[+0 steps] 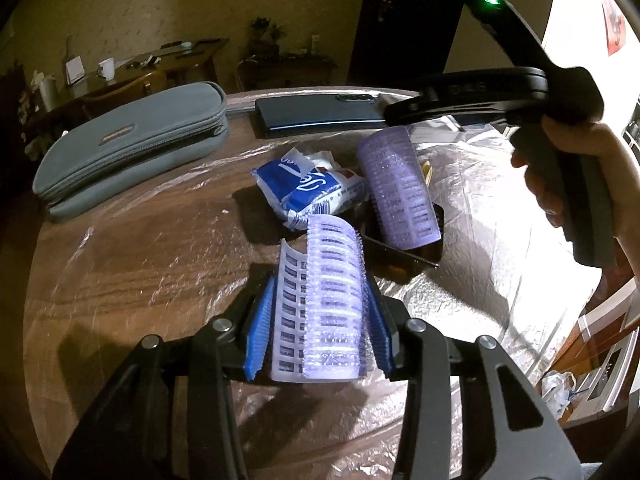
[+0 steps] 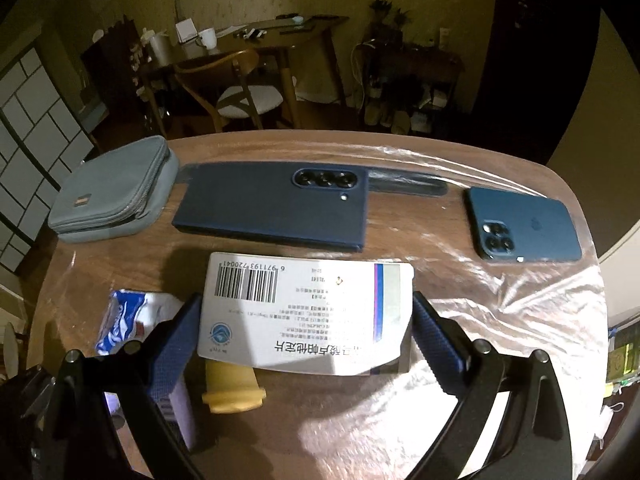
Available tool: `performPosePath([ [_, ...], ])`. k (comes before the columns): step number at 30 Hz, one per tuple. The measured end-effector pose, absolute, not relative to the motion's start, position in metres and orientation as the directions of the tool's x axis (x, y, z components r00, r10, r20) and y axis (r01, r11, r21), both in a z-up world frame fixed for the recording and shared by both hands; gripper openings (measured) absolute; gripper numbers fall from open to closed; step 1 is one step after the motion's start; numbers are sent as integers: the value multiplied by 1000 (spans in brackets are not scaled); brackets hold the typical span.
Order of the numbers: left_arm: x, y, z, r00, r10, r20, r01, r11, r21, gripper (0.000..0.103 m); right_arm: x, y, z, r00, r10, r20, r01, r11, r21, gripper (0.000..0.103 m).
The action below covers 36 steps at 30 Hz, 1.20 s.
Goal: Collect trash
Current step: 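Carry the hair roller and medicine box off the table over the white bin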
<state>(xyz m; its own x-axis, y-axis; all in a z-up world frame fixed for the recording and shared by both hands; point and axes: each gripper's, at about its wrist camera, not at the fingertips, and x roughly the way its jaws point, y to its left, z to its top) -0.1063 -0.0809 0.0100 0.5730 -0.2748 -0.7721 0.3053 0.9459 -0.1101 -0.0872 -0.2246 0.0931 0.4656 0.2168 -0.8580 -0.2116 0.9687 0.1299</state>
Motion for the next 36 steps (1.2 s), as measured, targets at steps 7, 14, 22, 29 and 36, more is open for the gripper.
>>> performPosePath([
  [7,-113,-82,12,574,-277,-771,306,945,-112,44,-120,-243,99,478,235,-847,-217,965,145,96],
  [14,-122,-87,16,577,-285,-766,321,941,-108,44,-153,-255,105,485,266,-833,-226,958,174,96],
  [22,-137,-95,21,577,-295,-762,342,934,-103,44,-201,-265,116,485,333,-809,-265,937,227,96],
  [29,-154,-100,25,576,-304,-759,351,930,-107,44,-241,-262,115,464,387,-797,-304,914,267,96],
  [36,-171,-103,27,570,-313,-760,361,926,-110,44,-280,-256,111,441,411,-798,-330,901,281,96],
])
